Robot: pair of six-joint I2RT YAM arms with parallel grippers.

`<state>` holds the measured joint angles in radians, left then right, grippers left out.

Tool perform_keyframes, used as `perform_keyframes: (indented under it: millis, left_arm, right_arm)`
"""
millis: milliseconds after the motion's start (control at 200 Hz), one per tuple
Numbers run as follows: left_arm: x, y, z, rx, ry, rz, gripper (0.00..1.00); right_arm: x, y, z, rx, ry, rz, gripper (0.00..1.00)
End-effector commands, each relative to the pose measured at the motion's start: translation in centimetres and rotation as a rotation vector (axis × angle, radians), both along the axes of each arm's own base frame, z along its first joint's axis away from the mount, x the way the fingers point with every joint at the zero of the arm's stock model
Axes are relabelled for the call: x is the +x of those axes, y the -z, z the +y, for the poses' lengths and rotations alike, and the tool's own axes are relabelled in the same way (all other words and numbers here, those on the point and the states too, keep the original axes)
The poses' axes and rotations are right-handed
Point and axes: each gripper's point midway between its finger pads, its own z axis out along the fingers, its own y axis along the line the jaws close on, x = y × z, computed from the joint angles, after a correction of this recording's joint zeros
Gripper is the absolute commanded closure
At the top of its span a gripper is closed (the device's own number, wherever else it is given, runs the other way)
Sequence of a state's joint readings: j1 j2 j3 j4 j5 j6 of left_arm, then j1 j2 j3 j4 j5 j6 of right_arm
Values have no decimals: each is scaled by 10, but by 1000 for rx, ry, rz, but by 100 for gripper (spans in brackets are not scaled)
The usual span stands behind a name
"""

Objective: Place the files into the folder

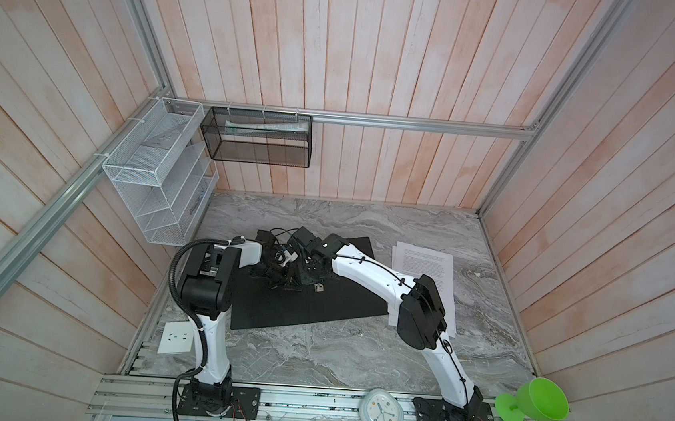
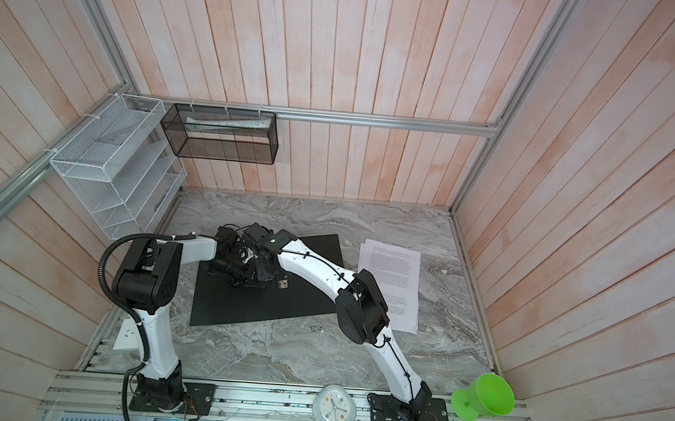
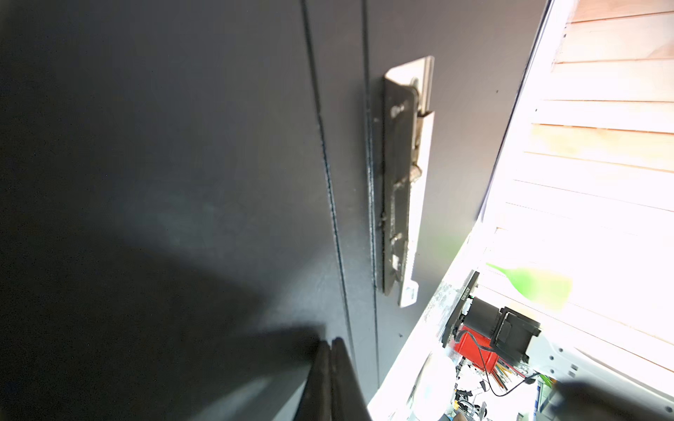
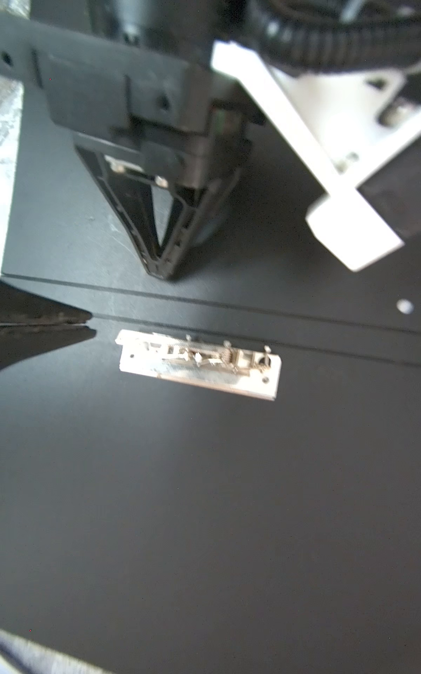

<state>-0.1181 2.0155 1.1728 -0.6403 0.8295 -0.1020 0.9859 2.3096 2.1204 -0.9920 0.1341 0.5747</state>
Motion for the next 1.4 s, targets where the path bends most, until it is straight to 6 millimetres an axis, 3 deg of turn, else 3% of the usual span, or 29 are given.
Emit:
perform_keyframes:
  millis: [0, 580, 815, 1076, 1396]
  left_arm:
    - [-2, 22, 16, 128, -7, 18, 93]
    - [-2, 21, 15, 117, -8, 17, 93]
    - [-2, 21, 15, 114, -9, 17, 93]
    - [-1, 19, 15, 110, -10, 13, 93]
    - [-1, 19, 15, 105, -10, 17, 93]
  right_arm:
    - [-18, 18, -5, -39, -25, 66, 100]
    - [-8, 55, -18, -145, 0, 58, 100]
    - [-3, 58, -22, -174, 10, 51, 98]
    - [3, 34, -16, -123, 13, 14, 95]
    - [6, 55, -19, -147, 24, 43, 94]
